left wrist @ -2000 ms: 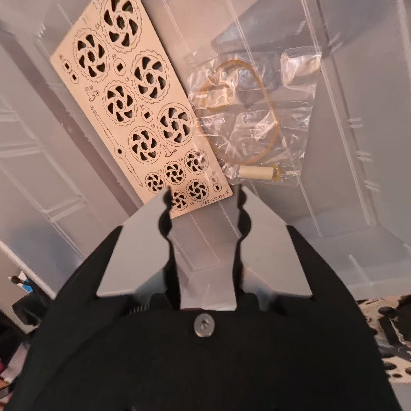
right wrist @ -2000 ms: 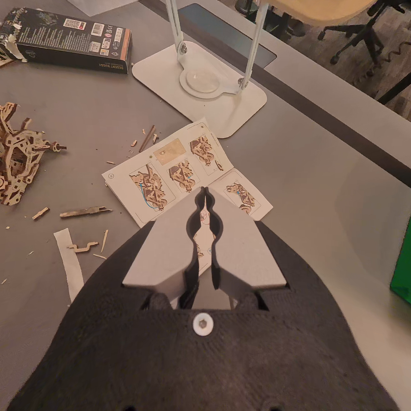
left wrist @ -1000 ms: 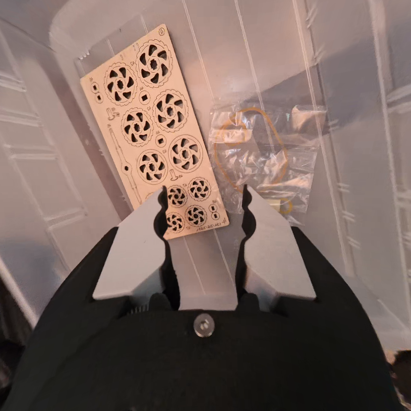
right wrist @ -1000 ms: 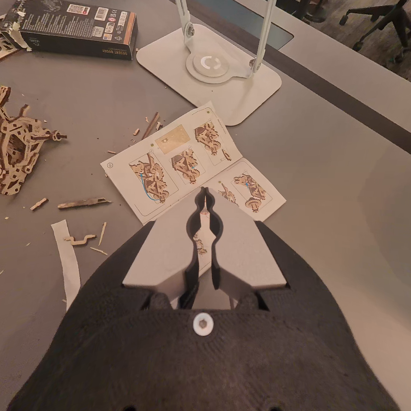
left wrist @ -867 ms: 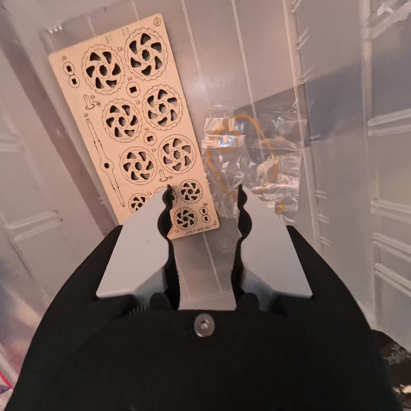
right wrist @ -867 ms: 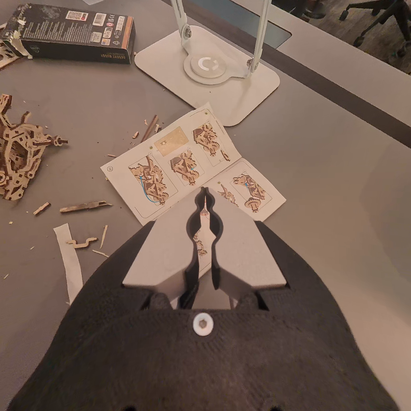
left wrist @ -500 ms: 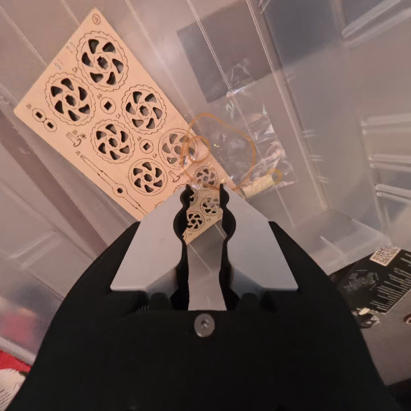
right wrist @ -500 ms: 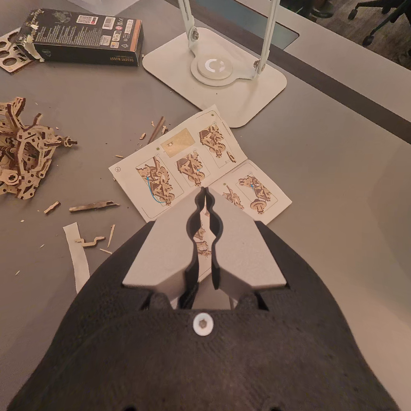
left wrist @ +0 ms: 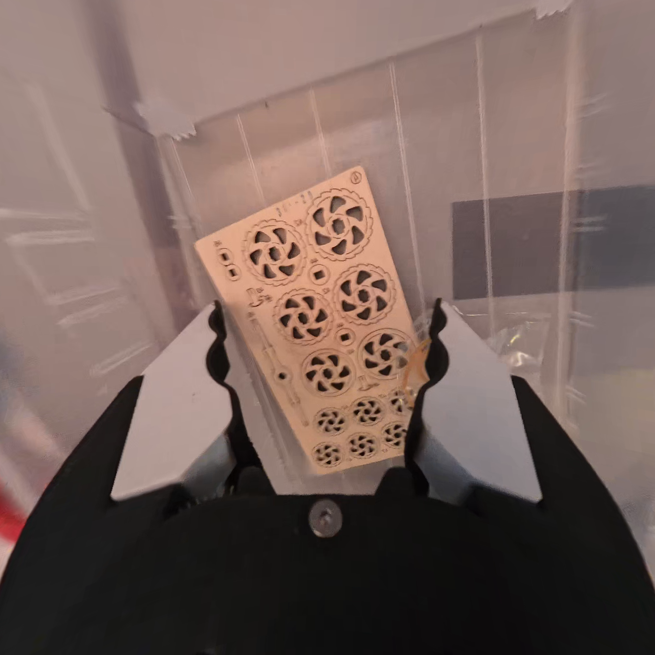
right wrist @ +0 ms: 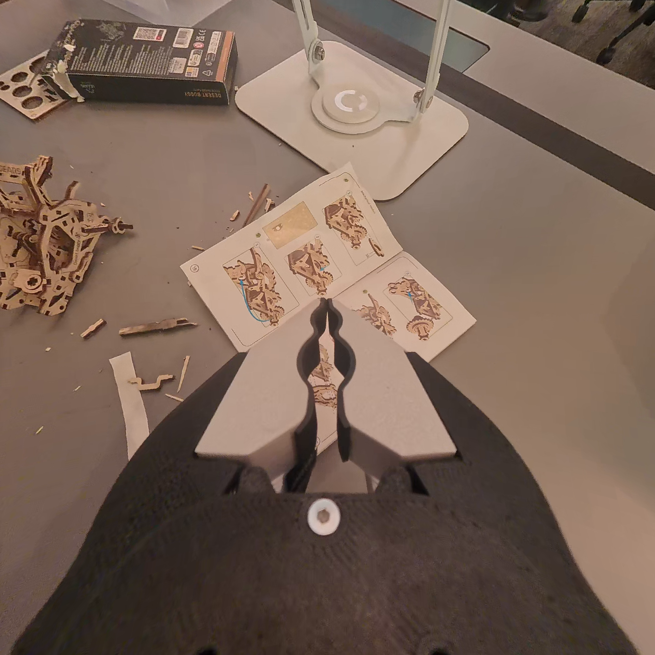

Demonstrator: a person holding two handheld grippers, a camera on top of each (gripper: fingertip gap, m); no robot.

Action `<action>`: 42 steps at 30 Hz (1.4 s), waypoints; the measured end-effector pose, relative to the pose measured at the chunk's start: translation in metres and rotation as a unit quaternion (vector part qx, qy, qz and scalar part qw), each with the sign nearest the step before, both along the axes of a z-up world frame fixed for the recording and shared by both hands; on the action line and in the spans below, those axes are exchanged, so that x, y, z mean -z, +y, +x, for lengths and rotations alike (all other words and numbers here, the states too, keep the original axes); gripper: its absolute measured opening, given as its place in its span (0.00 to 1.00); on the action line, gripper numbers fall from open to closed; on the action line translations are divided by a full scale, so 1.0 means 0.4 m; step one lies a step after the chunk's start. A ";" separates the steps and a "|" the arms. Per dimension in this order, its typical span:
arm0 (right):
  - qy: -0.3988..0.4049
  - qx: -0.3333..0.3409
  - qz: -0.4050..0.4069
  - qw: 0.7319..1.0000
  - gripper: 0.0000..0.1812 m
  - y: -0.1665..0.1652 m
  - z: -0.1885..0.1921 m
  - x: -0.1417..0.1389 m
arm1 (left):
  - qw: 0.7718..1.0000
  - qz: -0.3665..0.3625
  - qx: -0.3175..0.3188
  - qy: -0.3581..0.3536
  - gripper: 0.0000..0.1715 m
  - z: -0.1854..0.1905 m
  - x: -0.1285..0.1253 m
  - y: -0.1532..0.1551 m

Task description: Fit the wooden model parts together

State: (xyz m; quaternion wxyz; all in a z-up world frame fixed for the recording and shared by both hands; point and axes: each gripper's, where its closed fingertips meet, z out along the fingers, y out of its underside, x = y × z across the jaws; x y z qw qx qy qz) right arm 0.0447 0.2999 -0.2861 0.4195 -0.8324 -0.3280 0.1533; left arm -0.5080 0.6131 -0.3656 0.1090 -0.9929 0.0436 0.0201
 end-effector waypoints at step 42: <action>0.024 0.002 0.007 1.000 0.00 0.006 0.028 -0.031 | 0.985 0.104 0.135 -0.037 0.53 0.139 -0.105 -0.020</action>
